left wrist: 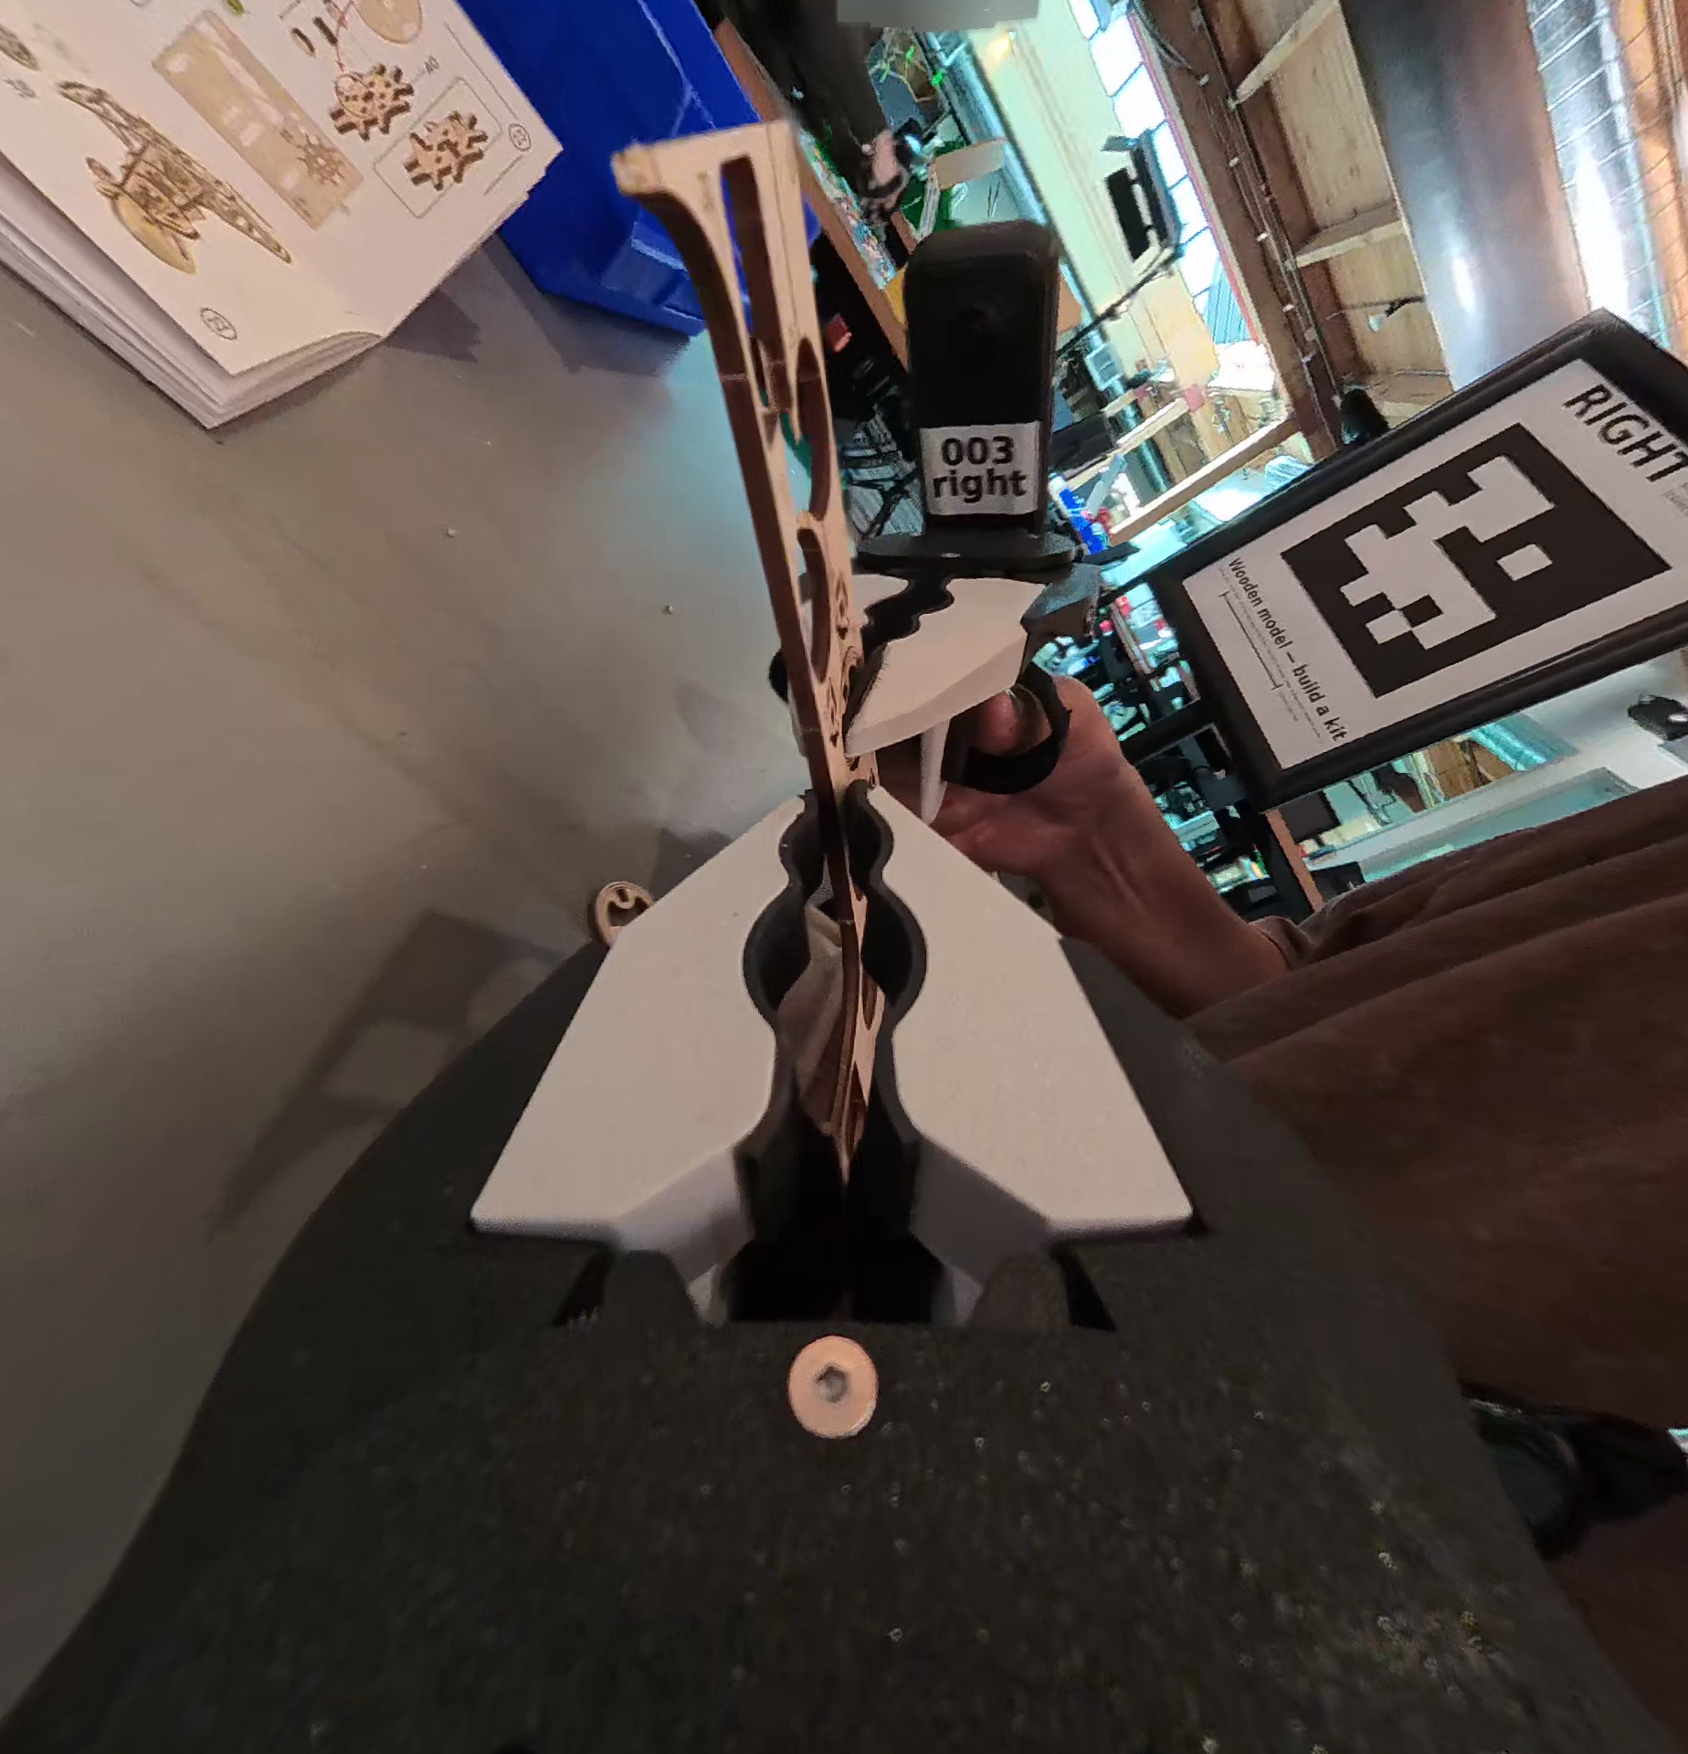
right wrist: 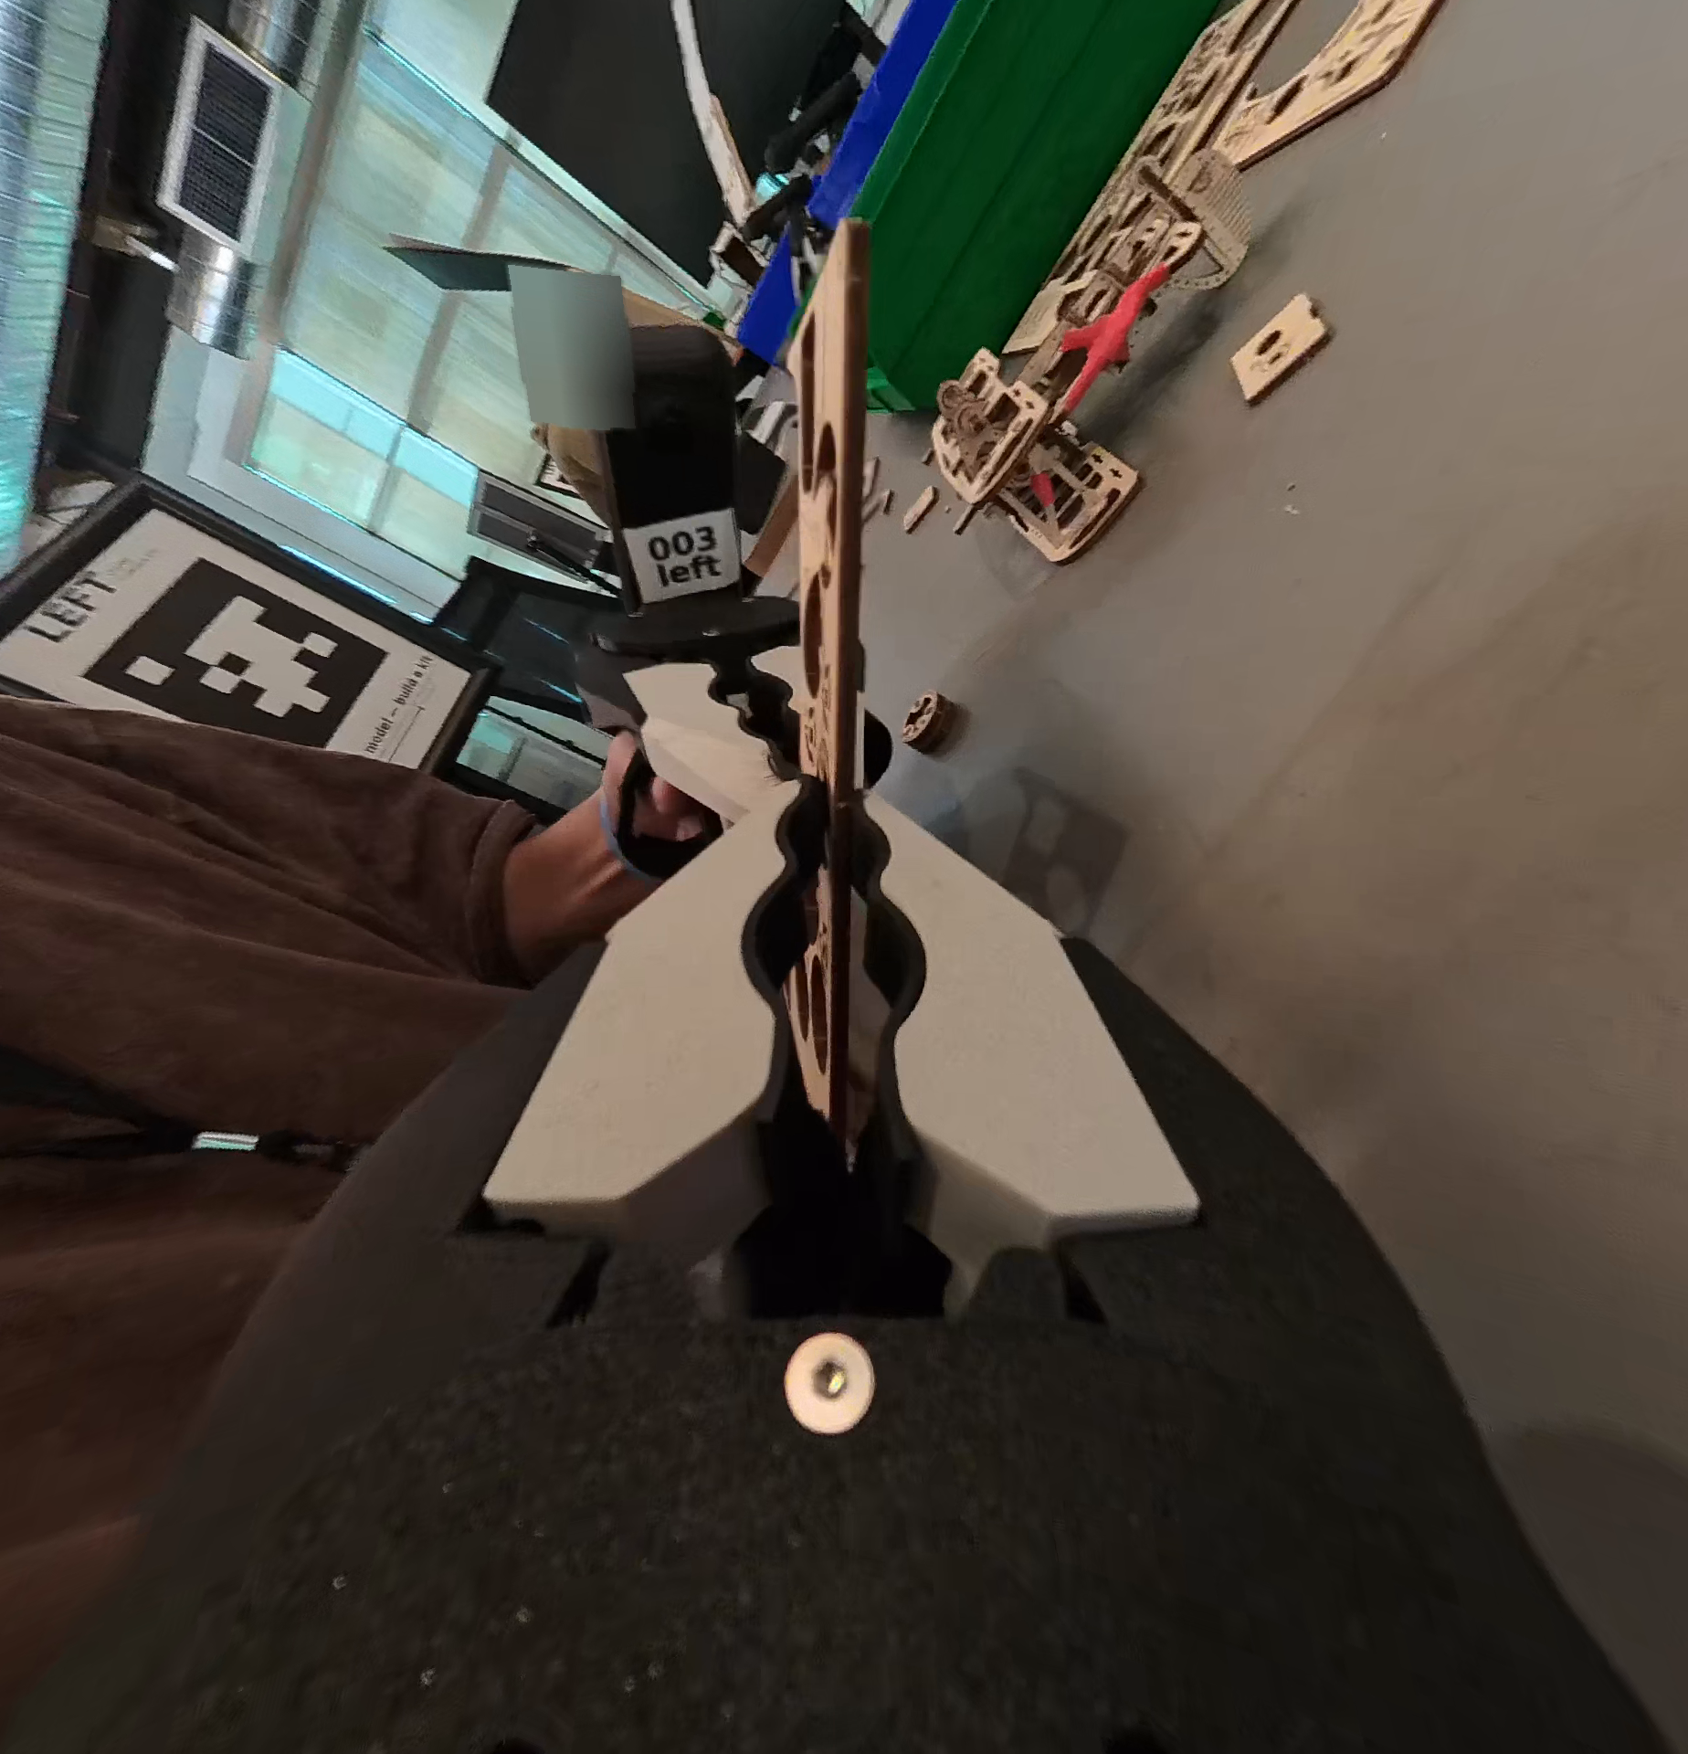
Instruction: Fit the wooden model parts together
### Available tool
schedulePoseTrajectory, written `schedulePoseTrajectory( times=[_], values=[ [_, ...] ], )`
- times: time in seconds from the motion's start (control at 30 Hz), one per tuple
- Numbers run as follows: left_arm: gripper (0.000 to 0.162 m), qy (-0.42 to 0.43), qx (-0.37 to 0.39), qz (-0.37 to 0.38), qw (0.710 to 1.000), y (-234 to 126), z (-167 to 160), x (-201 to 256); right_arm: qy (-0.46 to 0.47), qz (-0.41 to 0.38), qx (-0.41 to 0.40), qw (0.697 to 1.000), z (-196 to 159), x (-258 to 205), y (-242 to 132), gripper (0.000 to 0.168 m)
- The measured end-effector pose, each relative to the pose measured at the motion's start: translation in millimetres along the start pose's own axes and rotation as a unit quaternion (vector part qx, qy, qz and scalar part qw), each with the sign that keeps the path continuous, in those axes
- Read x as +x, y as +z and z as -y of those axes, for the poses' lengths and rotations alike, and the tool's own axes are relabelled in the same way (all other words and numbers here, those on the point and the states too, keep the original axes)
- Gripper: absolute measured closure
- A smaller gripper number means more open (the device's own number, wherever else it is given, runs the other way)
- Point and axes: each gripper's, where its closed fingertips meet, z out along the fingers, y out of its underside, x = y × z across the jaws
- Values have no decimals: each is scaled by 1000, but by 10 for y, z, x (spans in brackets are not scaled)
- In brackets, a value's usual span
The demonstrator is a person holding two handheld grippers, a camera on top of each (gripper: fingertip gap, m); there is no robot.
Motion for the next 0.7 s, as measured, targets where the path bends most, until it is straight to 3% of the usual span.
schedulePoseTrajectory(
  times=[0.2, 0.47, 0.7],
  values=[
    [159, 7, -9, 31, 999, 18, -36, -128, -34, -61, -13, 997, -36, 125, 16, 162],
    [162, -39, 4, -18, 999, -18, 20, -25, 43, 34, 52, 997, 157, 26, -96, 156],
    [162, -47, 3, -36, 998, 12, 22, 20, 37, 29, 42, 998, 132, 24, -73, 163]
  ],
)
